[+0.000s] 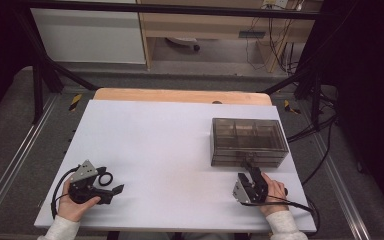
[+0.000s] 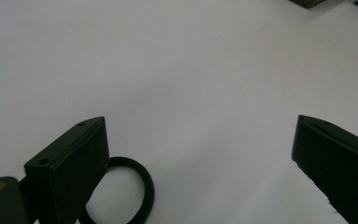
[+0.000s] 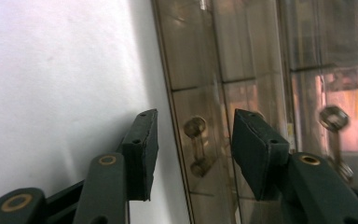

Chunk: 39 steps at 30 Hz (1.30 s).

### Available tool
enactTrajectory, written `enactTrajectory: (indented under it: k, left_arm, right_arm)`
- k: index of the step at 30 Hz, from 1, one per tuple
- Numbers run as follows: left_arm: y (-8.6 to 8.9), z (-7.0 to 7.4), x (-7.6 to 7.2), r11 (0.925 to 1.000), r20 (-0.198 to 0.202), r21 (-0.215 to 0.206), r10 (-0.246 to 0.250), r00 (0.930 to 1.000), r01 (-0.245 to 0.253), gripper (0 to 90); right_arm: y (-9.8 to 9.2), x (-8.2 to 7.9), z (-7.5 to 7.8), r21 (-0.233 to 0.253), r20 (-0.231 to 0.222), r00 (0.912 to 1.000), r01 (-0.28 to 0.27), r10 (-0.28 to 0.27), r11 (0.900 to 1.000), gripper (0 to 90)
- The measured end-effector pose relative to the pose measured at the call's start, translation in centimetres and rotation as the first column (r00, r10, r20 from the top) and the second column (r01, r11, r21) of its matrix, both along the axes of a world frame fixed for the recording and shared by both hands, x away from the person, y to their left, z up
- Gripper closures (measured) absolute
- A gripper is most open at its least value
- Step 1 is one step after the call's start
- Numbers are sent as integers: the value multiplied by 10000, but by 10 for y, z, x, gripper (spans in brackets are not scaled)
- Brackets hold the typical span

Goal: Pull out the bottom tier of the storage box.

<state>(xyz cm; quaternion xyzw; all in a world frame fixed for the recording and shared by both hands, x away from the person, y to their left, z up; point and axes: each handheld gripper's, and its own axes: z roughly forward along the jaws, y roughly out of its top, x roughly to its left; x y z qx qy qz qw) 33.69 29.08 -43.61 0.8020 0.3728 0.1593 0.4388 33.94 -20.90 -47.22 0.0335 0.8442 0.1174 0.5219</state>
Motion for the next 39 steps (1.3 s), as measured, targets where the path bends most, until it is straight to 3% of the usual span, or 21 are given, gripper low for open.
enactTrajectory:
  k: [14, 18, 39]
  left_arm:
    - [-1, 0, 0, 10000, 16, 7, -6, 10000, 6, 40]
    - [-1, 0, 0, 10000, 24, -6, 6, 10000, -6, 39]
    - [-1, 0, 0, 10000, 38, 22, 11, 10000, -11, 42]
  right_arm:
    - [7, 2, -12, -831, 571, 9982, -151, 199, 9964, 617]
    - [6, 2, -12, -792, 832, 9965, -7, 73, 9969, 636]
    - [8, 5, -20, -1504, 1182, 9927, 437, -259, 9877, 742]
